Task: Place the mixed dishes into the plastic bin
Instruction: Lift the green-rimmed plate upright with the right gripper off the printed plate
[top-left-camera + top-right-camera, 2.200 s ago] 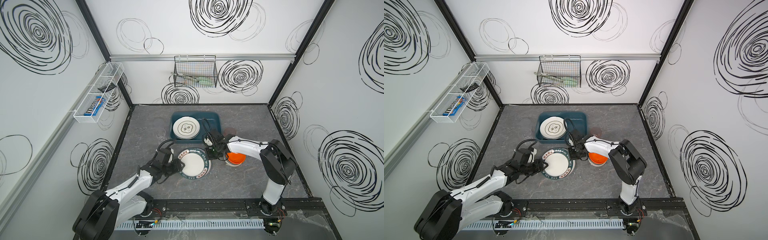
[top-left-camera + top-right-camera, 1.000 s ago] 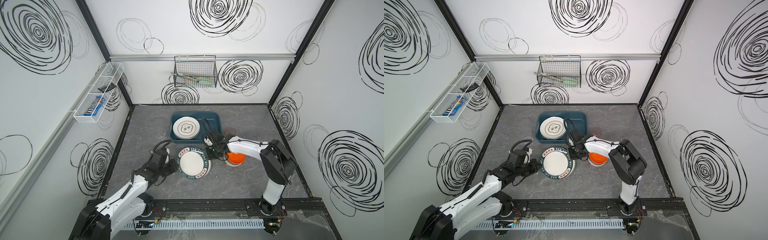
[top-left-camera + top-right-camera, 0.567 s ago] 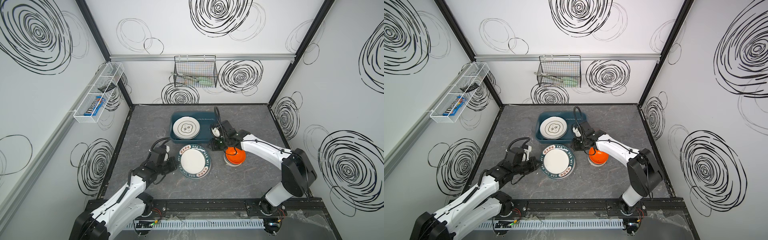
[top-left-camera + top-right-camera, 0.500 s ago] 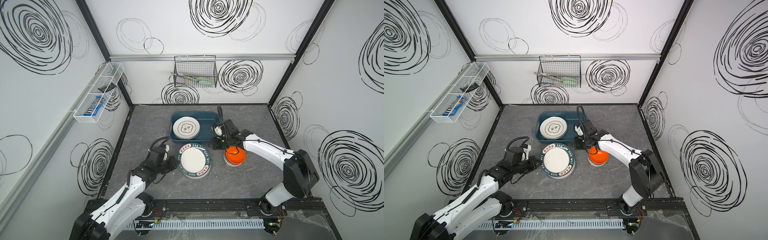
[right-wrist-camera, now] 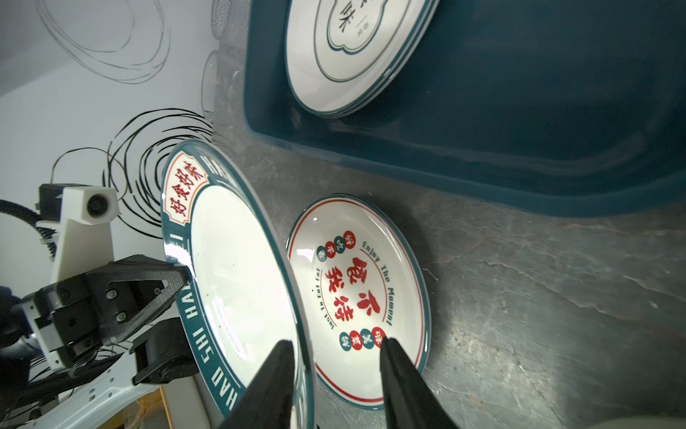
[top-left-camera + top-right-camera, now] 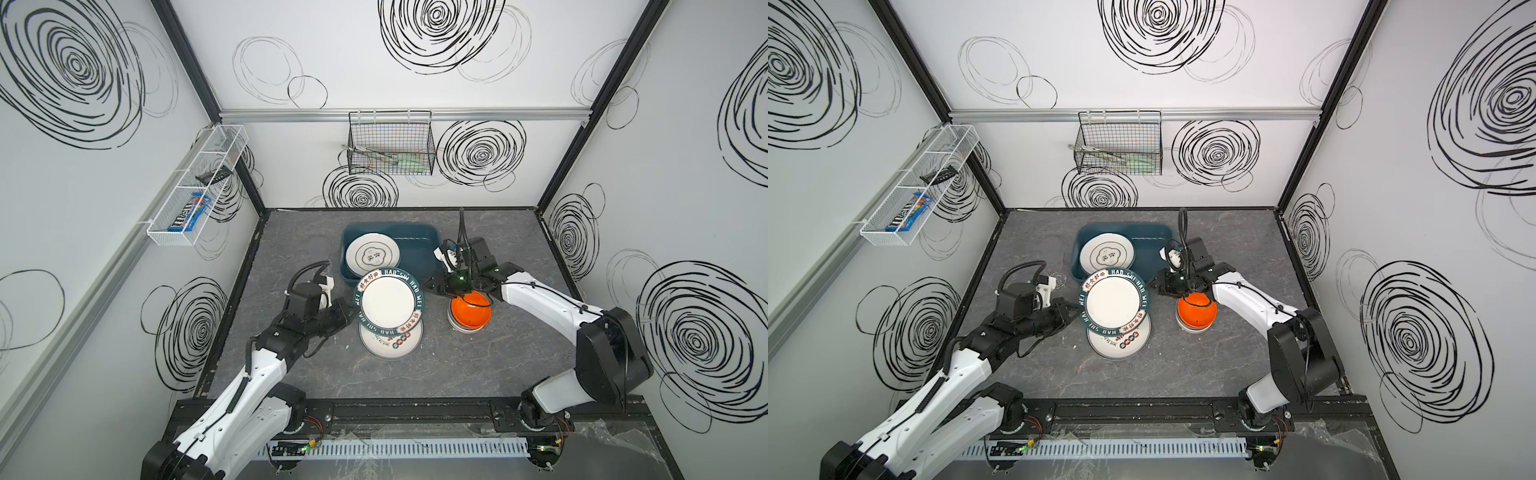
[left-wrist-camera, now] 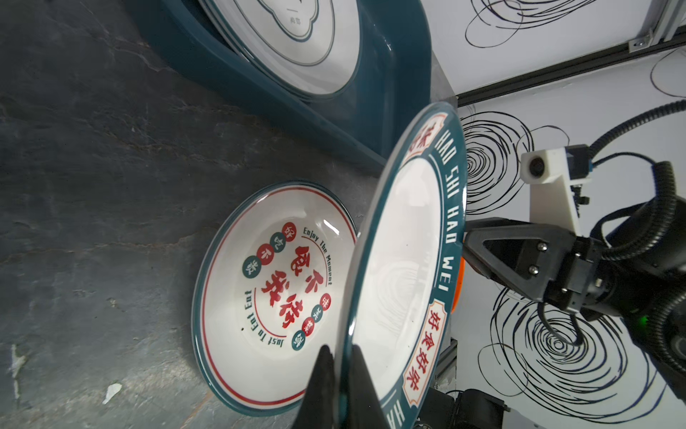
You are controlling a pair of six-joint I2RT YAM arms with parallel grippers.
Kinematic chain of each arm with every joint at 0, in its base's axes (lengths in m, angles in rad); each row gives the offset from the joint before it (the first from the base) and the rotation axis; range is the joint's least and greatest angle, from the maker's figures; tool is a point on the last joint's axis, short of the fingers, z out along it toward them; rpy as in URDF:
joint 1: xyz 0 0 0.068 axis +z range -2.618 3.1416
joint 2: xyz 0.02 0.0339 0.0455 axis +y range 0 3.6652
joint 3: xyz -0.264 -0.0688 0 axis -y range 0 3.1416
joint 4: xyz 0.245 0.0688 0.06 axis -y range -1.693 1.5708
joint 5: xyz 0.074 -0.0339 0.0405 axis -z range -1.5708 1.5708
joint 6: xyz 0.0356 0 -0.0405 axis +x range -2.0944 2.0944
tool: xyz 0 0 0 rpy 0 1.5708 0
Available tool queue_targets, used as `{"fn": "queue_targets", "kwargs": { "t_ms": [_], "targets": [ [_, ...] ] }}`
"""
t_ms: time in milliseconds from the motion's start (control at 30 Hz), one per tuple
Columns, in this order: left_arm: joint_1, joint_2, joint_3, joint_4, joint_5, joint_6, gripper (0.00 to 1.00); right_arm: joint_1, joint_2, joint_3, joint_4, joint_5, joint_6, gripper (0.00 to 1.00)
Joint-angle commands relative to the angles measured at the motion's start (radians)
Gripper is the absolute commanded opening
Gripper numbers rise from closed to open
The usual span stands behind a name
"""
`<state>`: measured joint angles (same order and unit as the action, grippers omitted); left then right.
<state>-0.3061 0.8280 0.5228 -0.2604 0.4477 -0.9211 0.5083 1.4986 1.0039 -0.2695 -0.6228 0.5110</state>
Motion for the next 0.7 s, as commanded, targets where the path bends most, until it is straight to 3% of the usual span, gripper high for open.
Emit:
{"fn": "queue_targets", "kwargs": {
  "t_ms": [0, 267, 500, 667],
  "targets": [
    [0.008, -0.016, 0.048, 0.096, 0.045, -0.033, 0.00, -0.005, -0.032, -0.014, 0.059, -0.067, 0.021, 0.41],
    [0.009, -0.010, 0.034, 0.157, 0.076, -0.079, 0.00, -0.003, -0.018, -0.009, 0.094, -0.107, 0.043, 0.33],
    [0.009, -0.012, 0.031, 0.168, 0.077, -0.087, 0.00, -0.004, -0.013, -0.006, 0.096, -0.115, 0.041, 0.15],
    [0.014, -0.014, 0.018, 0.168, 0.076, -0.090, 0.13, -0.009, -0.019, 0.000, 0.095, -0.114, 0.041, 0.04]
  ]
}}
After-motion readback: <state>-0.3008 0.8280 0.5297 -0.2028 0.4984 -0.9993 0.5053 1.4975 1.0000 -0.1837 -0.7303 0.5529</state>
